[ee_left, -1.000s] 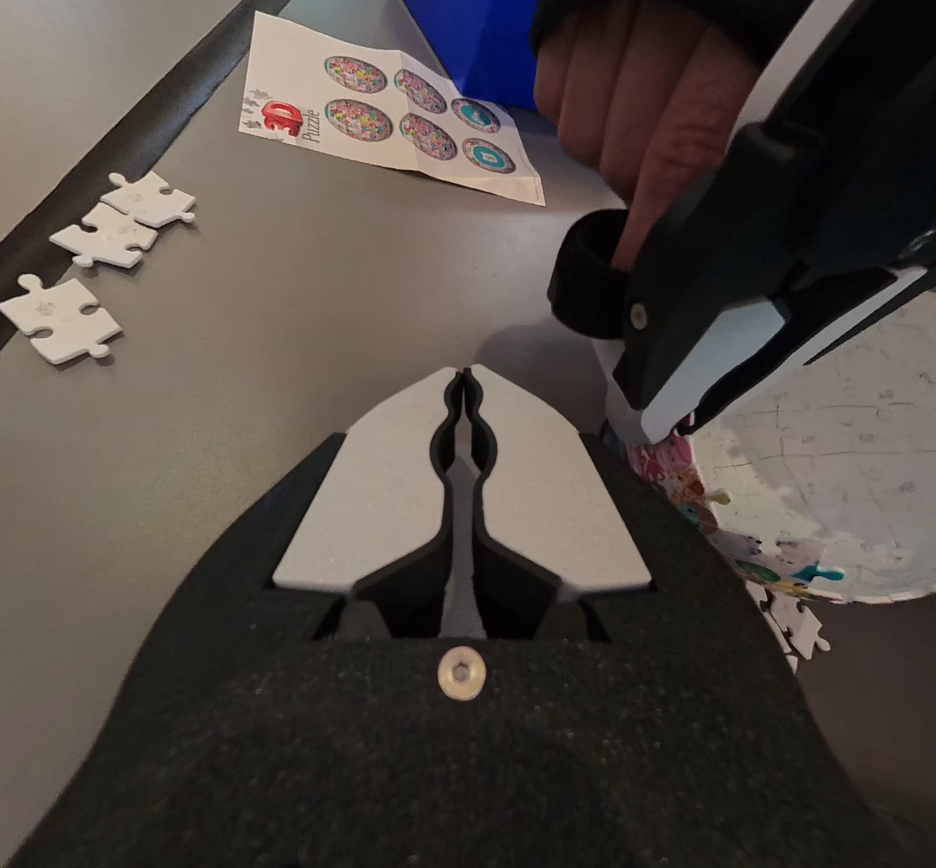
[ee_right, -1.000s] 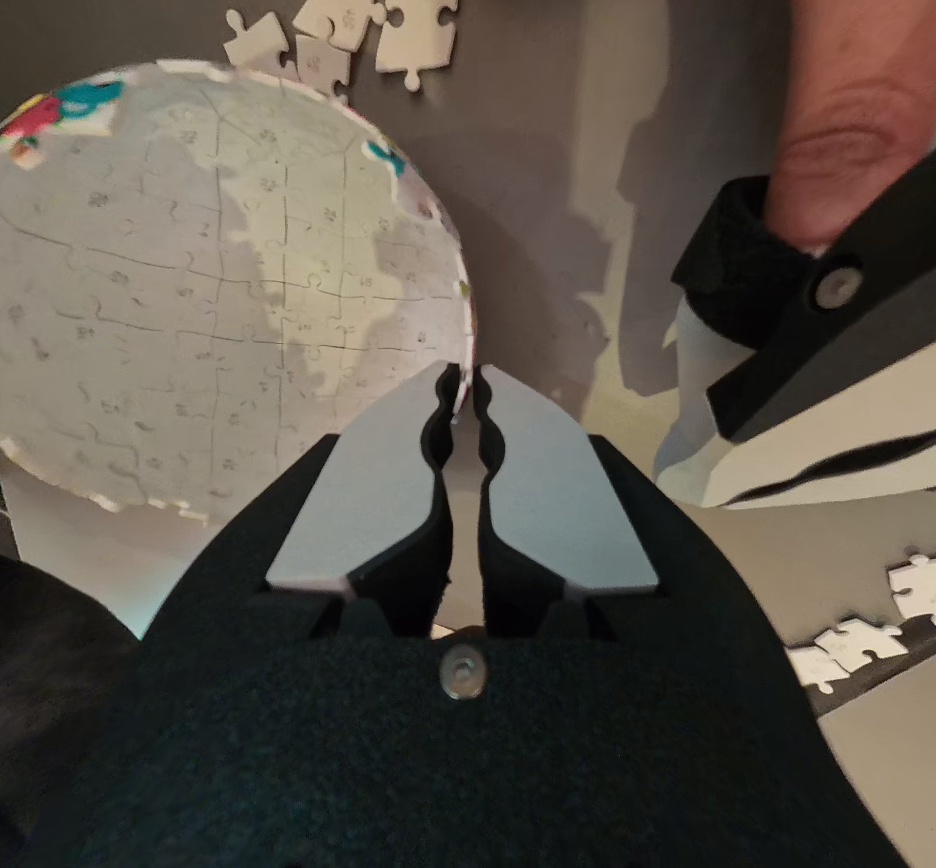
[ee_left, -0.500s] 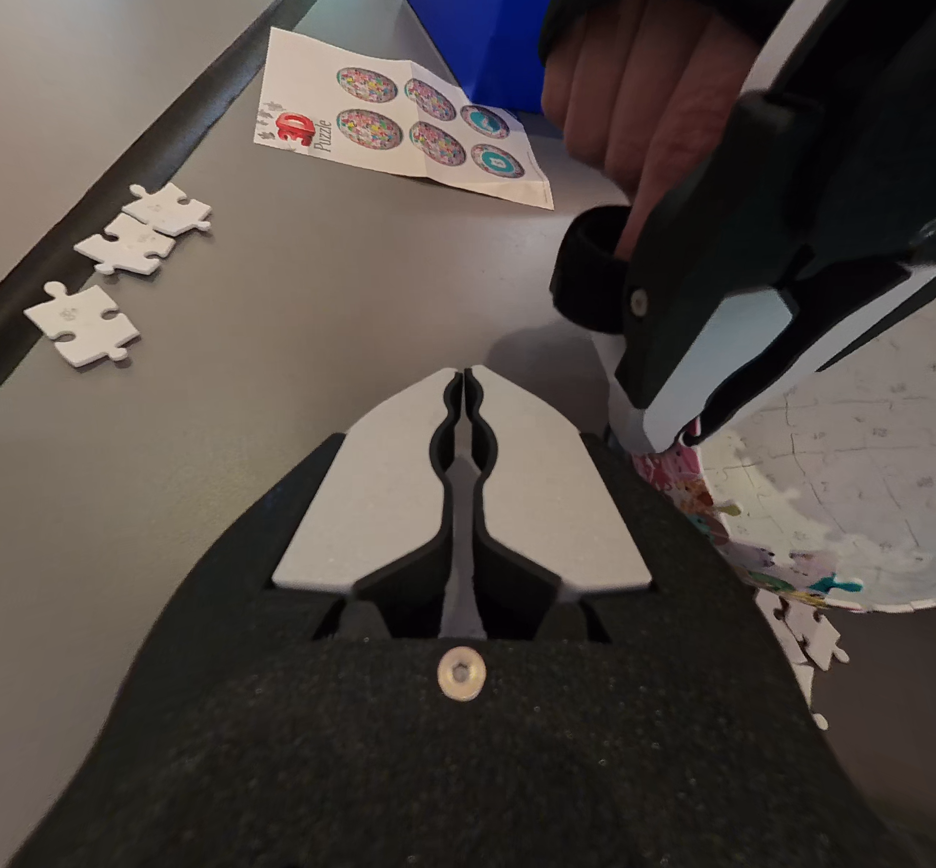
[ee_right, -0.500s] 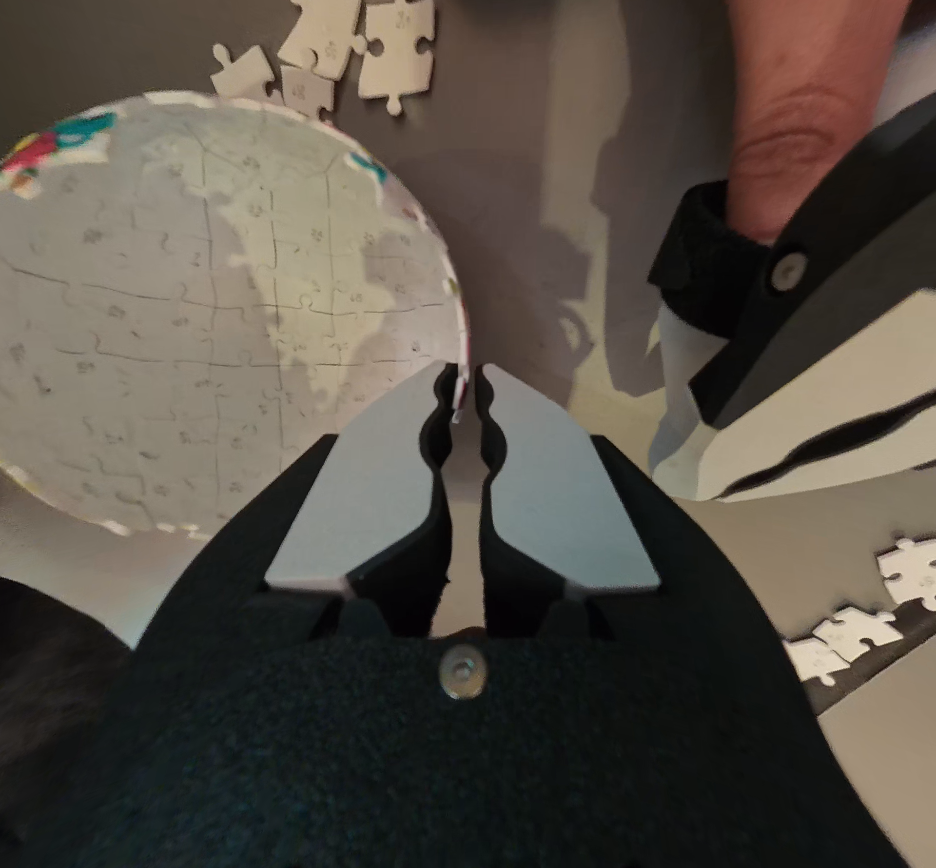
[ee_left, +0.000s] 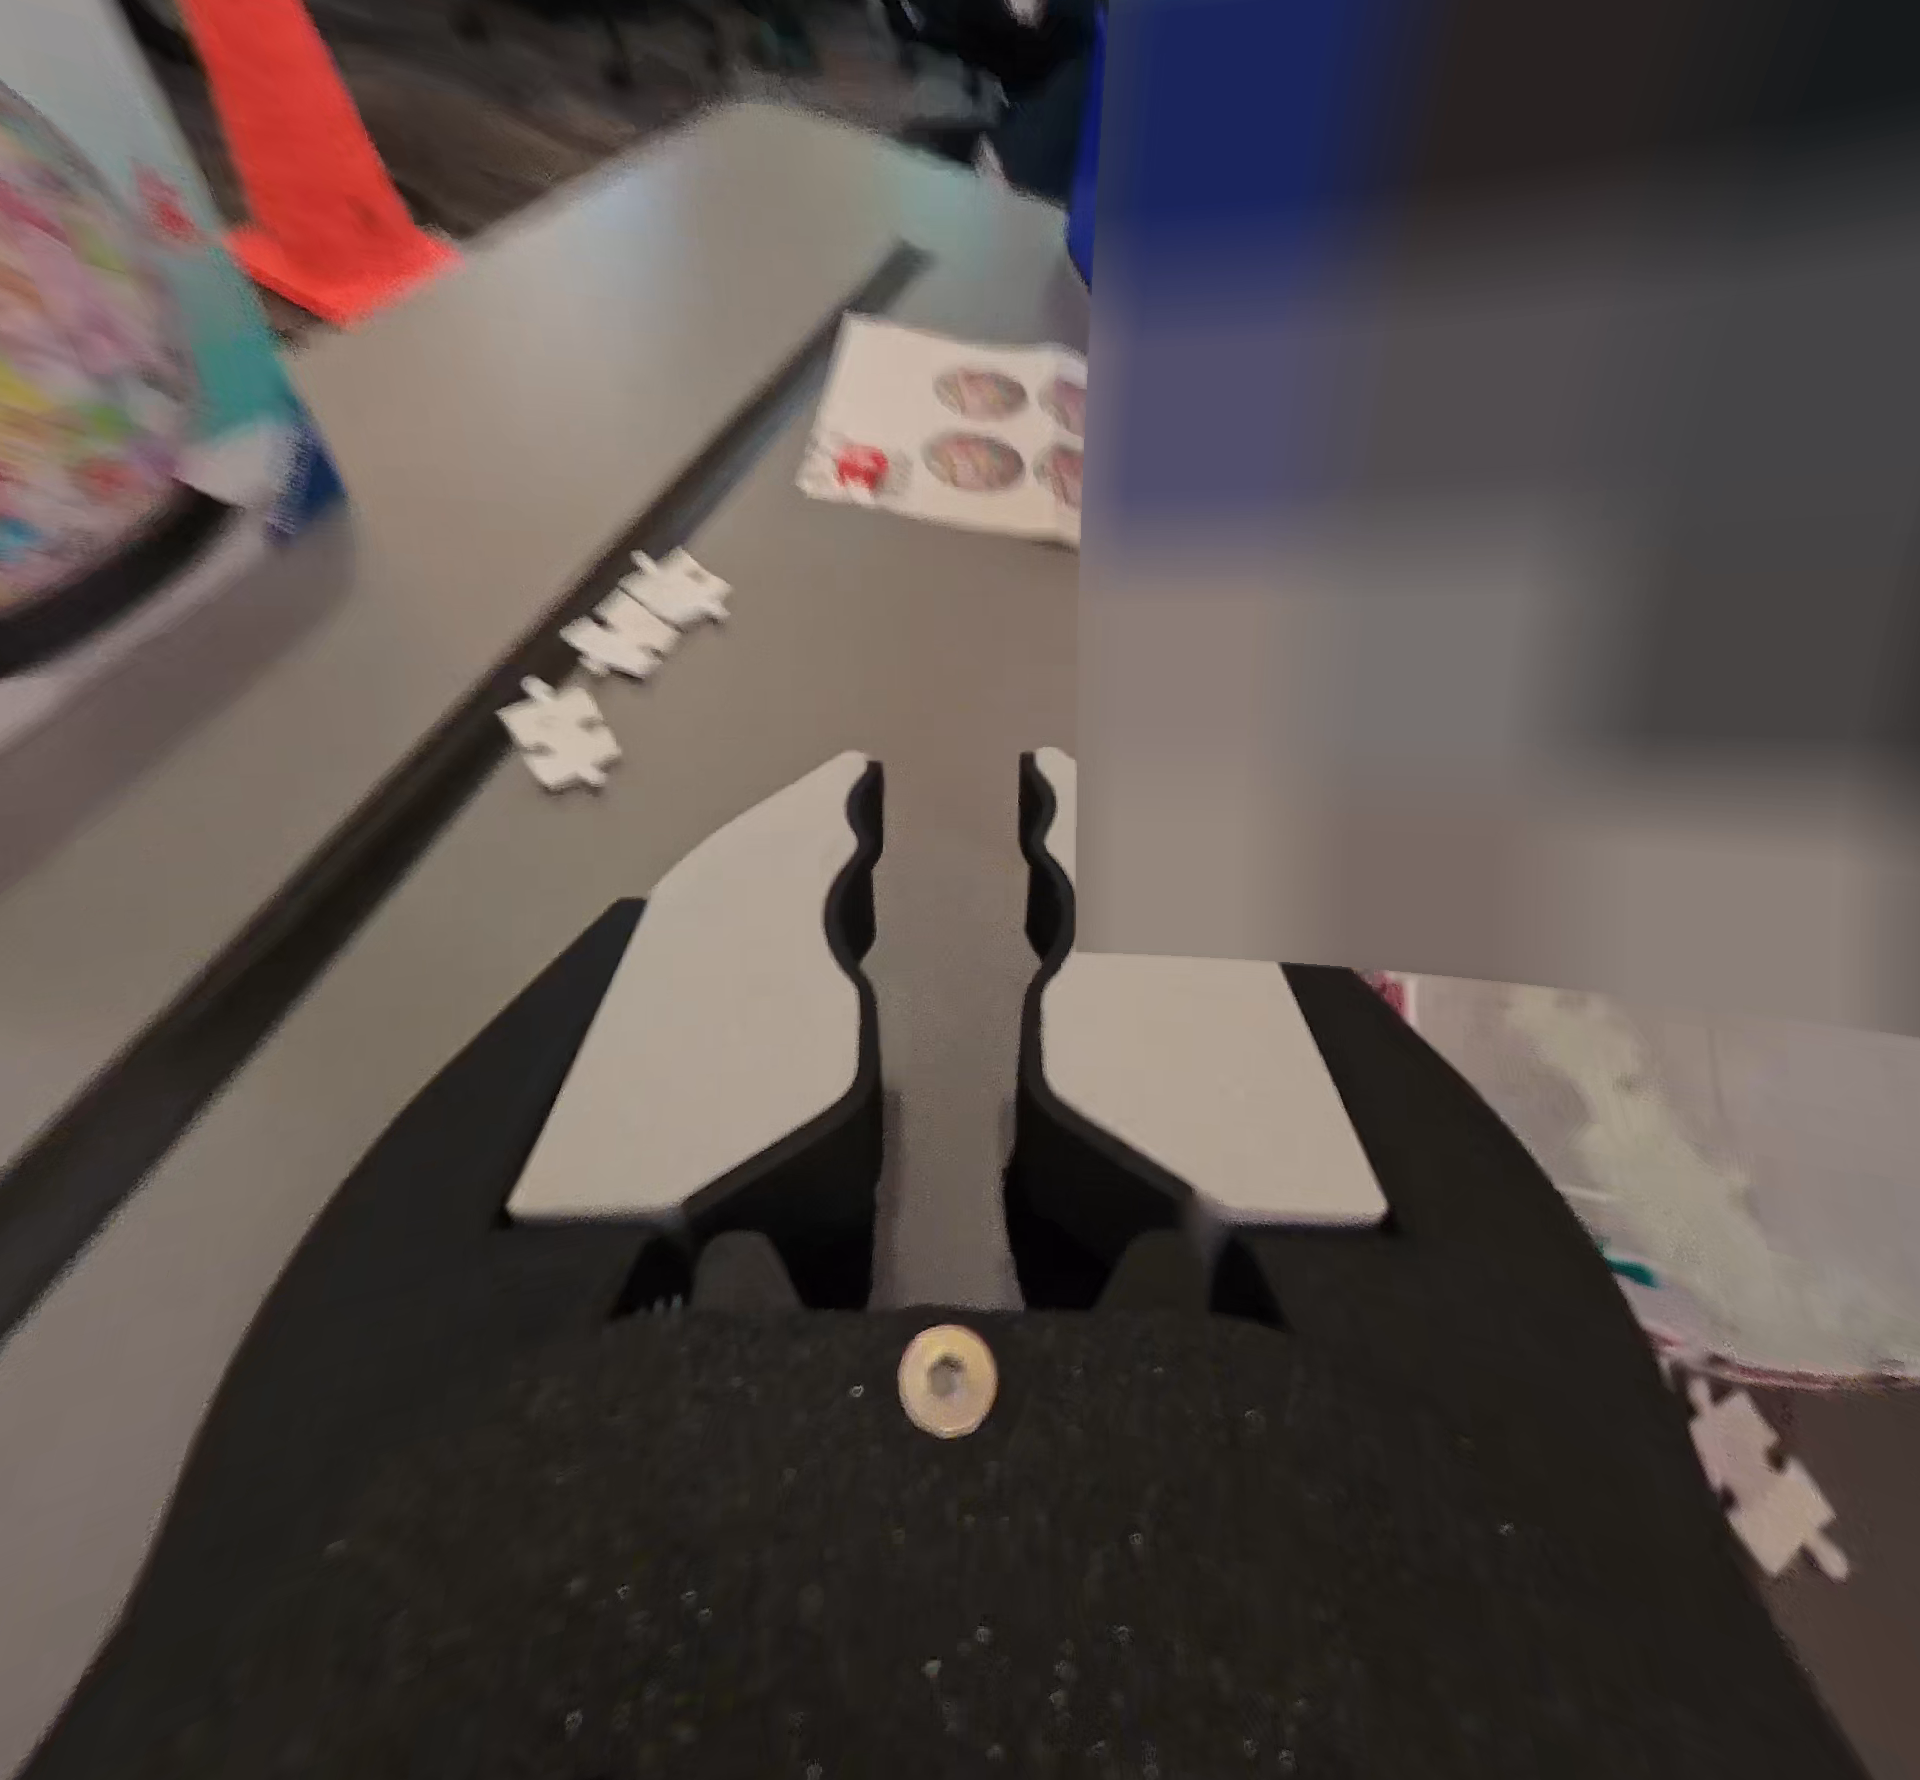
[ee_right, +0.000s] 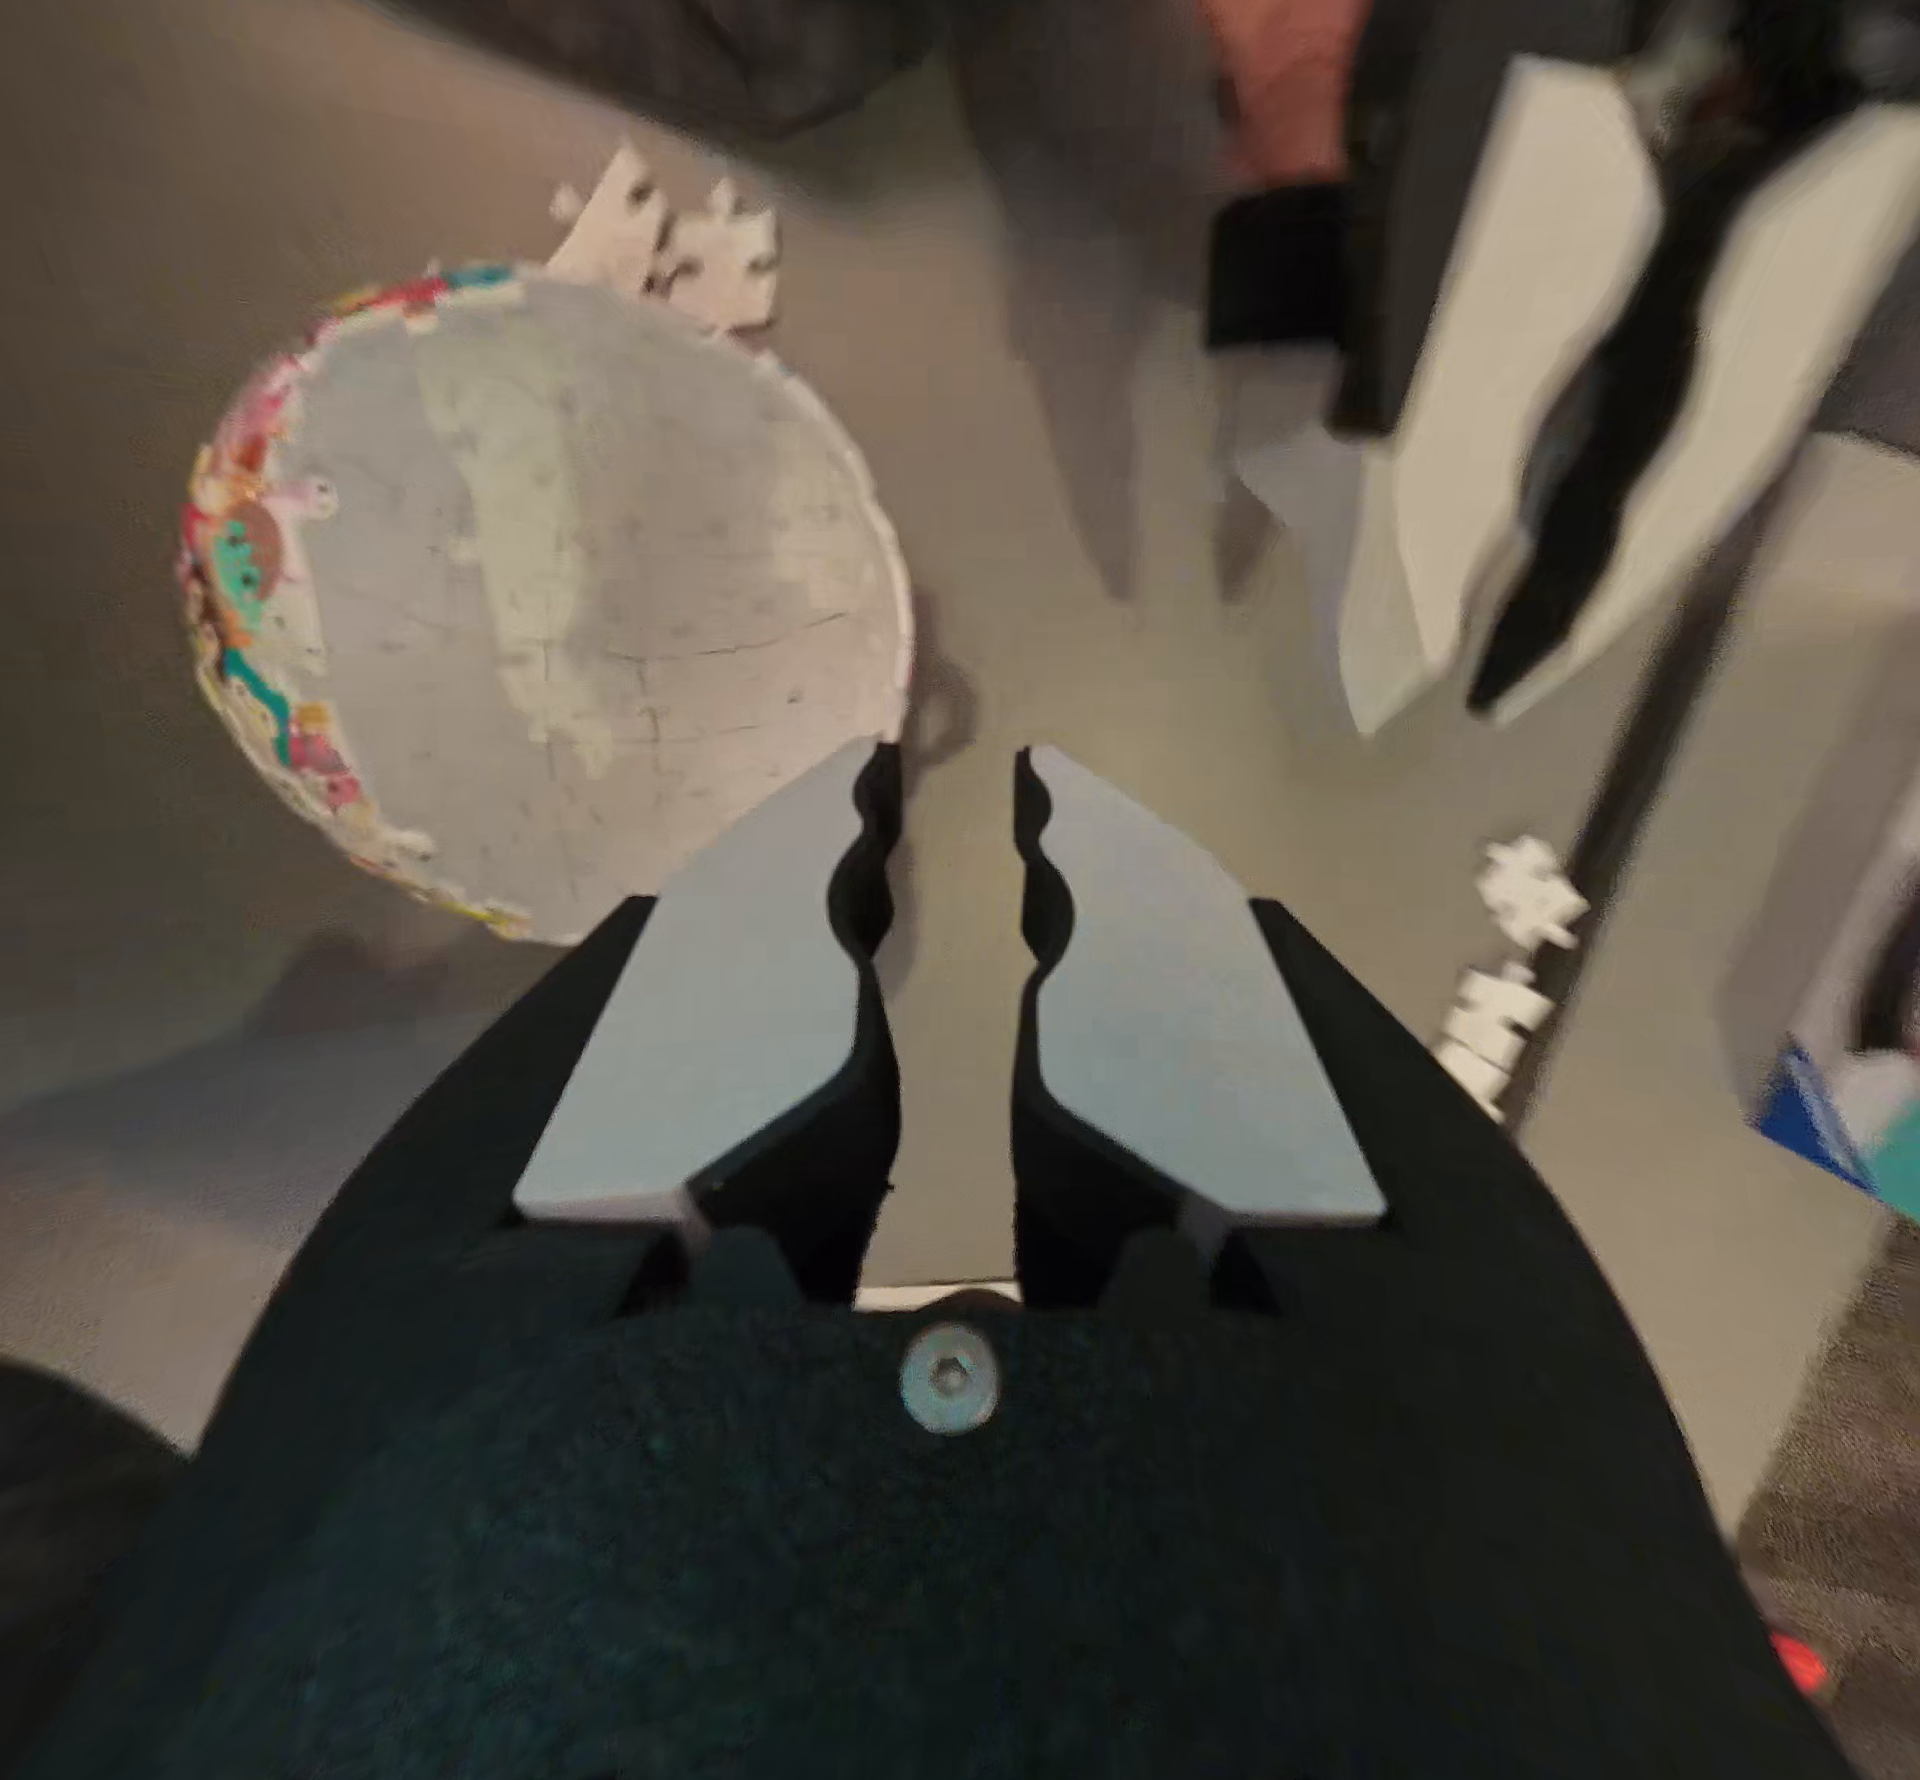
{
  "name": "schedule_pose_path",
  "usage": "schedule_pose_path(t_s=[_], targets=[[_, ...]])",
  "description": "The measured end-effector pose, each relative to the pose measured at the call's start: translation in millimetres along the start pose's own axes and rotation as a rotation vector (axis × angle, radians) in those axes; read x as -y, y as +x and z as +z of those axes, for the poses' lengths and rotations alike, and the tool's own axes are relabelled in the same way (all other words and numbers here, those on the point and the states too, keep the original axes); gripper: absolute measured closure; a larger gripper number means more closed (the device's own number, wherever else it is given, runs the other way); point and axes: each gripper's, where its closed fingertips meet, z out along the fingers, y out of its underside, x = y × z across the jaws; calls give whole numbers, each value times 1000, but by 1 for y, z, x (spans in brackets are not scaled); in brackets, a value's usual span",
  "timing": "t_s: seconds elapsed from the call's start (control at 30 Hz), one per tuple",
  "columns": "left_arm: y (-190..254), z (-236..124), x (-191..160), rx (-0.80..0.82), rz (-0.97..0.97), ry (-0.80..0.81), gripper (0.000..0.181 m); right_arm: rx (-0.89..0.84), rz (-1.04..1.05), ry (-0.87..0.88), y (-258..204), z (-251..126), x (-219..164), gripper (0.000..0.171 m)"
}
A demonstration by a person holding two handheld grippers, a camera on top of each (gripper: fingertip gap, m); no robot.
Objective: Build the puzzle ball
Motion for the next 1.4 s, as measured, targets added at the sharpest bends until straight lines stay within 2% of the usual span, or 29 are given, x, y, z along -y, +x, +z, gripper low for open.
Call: schedule_pose_path(t_s=[0.13, 0.17, 0.23, 0.27, 0.33, 0.4, 0.43, 0.53, 0.6, 0.67, 0.77, 0.83, 1.03, 1.13, 1.27, 1.4], targets=[[5, -62, 43, 145, 27, 127, 138, -342, 165, 230, 19, -76, -7, 142], [9, -78, 48, 189, 49, 135, 131, -419, 210, 298, 14, -94, -11, 137], [21, -108, 53, 279, 81, 143, 121, -572, 277, 436, -5, -122, -22, 117], [30, -121, 53, 309, 83, 146, 119, -626, 315, 509, -20, -130, -28, 119], [55, -139, 47, 330, 75, 140, 114, -646, 418, 660, -56, -129, -36, 115], [81, -150, 28, 342, 45, 94, 100, -643, 552, 768, -89, -114, -47, 105], [96, -152, 15, 339, 25, 59, 100, -644, 606, 813, -105, -105, -51, 105], [150, -149, -36, 280, -44, -35, 103, -652, 701, 910, -151, -75, -53, 105], [183, -136, -72, 244, -89, -80, 106, -658, 719, 914, -177, -54, -54, 103], [202, -120, -104, 266, -114, -134, 107, -672, 724, 929, -196, -38, -55, 109], [223, -96, -136, 261, -146, -234, 109, -606, 683, 854, -206, -27, -48, 103], [229, -83, -145, 264, -120, -296, 108, -646, 653, 861, -205, -32, -48, 107], [227, -61, -147, 299, -78, -343, 113, -614, 718, 852, -203, -28, -64, 113], [206, -73, -150, 402, -49, -360, 108, -593, 755, 844, -202, -25, -70, 115], [182, -85, -149, 392, -114, -328, 113, -589, 762, 831, -200, -23, -73, 115], [160, -87, -160, 377, -110, -397, 122, -575, 763, 818, -199, -19, -73, 116]])
